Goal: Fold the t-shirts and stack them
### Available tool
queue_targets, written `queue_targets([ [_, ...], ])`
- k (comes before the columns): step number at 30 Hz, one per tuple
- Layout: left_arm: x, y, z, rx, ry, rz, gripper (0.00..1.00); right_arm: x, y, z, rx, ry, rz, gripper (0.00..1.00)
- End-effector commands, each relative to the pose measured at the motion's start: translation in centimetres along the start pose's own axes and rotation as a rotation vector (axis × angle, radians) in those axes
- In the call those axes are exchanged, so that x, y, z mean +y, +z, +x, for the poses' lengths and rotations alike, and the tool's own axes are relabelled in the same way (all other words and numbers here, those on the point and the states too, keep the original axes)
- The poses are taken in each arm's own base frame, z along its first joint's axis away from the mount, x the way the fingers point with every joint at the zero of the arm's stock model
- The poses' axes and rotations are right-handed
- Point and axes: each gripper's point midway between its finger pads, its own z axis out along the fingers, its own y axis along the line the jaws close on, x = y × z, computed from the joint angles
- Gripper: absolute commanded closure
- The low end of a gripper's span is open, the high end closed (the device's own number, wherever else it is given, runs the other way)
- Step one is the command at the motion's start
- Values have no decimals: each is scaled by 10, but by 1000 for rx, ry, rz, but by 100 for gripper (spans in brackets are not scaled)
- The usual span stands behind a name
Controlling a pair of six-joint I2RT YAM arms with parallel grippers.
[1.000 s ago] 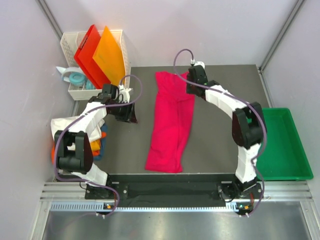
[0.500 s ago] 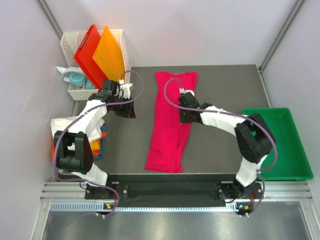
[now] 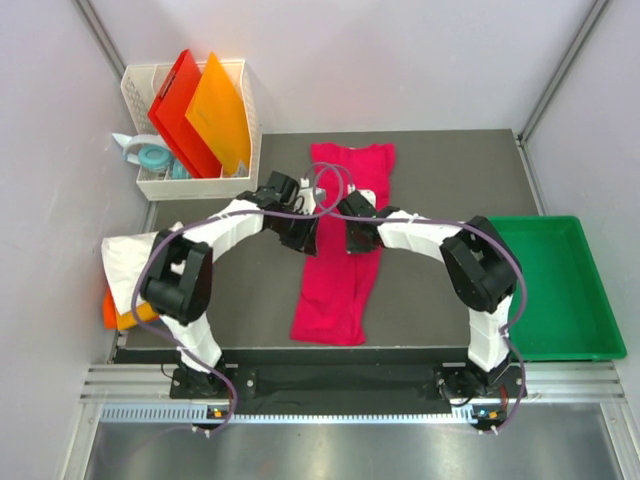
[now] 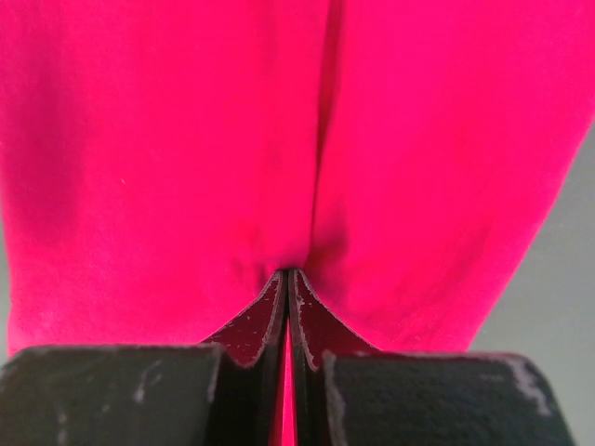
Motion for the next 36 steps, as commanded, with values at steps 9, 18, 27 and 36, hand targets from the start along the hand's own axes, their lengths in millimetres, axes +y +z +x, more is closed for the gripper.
queue_targets([
  [9,45,88,-13,174,-116,-45,70,-22,53,4,157,39,96,100],
  [18,74,103,-72,110,-131,-89,70,-54,72,-53,148,101,151,100],
  [27,84,82,-99,52,-135,-91,70,-41,53,-102,24,36,84,100],
  [36,24,-44,-91,-163,-2,-121,57,19,-77,-123,-258,14,-40,39],
])
